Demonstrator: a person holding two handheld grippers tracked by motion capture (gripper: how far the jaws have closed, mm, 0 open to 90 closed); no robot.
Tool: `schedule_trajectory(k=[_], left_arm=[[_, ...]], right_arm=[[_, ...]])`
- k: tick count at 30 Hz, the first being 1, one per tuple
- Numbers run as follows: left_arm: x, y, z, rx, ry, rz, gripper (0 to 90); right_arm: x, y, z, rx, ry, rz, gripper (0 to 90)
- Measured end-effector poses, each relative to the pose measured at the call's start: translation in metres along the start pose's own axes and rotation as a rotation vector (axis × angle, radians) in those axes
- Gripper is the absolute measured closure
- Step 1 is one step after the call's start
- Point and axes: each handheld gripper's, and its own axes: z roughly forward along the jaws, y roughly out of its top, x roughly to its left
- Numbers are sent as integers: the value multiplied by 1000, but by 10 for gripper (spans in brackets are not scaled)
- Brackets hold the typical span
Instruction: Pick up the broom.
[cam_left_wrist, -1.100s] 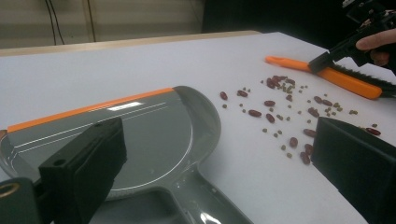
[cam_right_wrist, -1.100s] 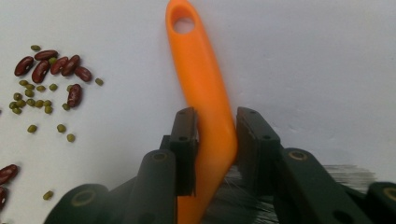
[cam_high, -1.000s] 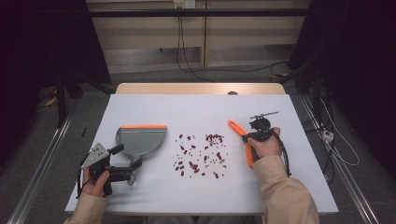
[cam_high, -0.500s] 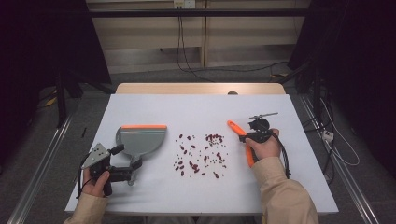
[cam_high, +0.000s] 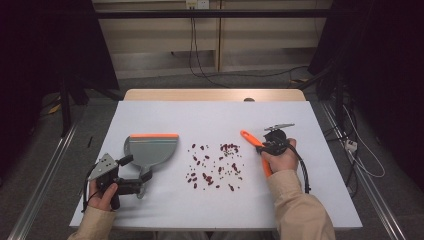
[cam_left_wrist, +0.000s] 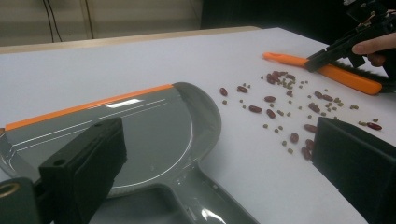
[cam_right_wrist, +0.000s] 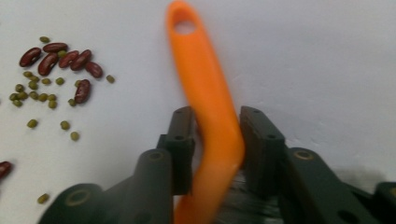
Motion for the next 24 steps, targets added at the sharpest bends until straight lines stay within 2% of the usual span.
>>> schedule_trajectory(k=[3, 9, 10, 15, 18, 21, 23, 24], left_arm=[[0, 0, 1, -2, -2, -2, 31], [0, 0, 0, -1, 3, -1, 31], [0, 0, 0, -6, 4, -4, 31], [1, 1, -1, -6, 12, -4, 32], [0, 1, -1, -7, 11, -3, 31], [1, 1, -1, -6, 10, -2, 31], [1, 1, -1, -7, 11, -3, 31], [1, 1, -1, -7, 11, -3, 31]], right_arm=[[1, -1, 0, -13, -8, 0, 678], [-1, -1, -1, -17, 6, 1, 686], [0, -1, -1, -22, 0, -18, 686], [0, 0, -2, -25, 4, -23, 694], [2, 3, -4, -22, 1, -43, 699], [2, 3, -5, -27, 5, -37, 708], [0, 5, -11, -53, 22, -20, 729], [1, 7, -12, -47, 6, -34, 729]])
